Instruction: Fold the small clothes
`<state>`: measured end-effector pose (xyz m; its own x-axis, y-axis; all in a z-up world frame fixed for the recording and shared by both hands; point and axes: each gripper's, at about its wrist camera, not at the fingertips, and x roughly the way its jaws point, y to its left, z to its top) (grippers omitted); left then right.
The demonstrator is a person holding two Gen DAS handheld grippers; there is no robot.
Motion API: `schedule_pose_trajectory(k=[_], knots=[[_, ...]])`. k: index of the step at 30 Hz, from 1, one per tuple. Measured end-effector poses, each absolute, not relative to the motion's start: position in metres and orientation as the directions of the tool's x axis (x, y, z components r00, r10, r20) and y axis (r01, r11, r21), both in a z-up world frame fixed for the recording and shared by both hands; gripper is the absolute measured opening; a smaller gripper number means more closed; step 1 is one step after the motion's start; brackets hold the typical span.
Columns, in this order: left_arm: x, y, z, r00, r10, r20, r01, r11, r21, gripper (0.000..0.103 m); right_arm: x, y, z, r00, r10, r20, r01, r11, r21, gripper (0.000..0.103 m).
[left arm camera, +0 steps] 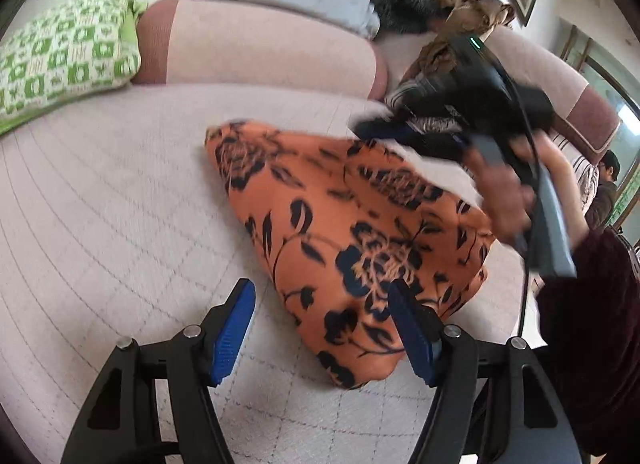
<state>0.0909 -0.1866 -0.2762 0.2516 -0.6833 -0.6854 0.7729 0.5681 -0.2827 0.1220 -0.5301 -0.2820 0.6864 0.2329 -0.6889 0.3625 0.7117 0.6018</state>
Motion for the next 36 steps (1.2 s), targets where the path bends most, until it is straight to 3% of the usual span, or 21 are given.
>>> schedule_pose_trajectory(k=[7, 13, 20, 29, 36], knots=[[0.088, -0.212, -0.296, 0.272, -0.566, -0.778, 0.739, 0.641, -0.208, 0.071, 0.029, -0.536, -0.282, 0.658, 0.125, -0.743, 0.461, 0.713, 0.528, 0.01], [0.084, -0.215, -0.302, 0.277, -0.547, -0.79, 0.723, 0.66, -0.204, 0.073, -0.007, -0.522, -0.321, 0.548, 0.143, -0.824, 0.48, 0.754, 0.449, 0.011], [0.079, -0.207, -0.305, 0.313, -0.538, -0.782, 0.711, 0.679, -0.182, 0.078, -0.022, -0.527, -0.326, 0.558, 0.189, -0.808, 0.424, 0.772, 0.474, 0.011], [0.072, -0.215, -0.299, 0.374, -0.498, -0.783, 0.717, 0.69, -0.097, 0.078, -0.021, -0.52, -0.325, 0.553, 0.149, -0.82, 0.424, 0.796, 0.431, 0.011], [0.071, -0.217, -0.299, 0.375, -0.491, -0.786, 0.711, 0.696, -0.096, 0.078, -0.019, -0.523, -0.326, 0.552, 0.173, -0.815, 0.43, 0.779, 0.456, 0.011]])
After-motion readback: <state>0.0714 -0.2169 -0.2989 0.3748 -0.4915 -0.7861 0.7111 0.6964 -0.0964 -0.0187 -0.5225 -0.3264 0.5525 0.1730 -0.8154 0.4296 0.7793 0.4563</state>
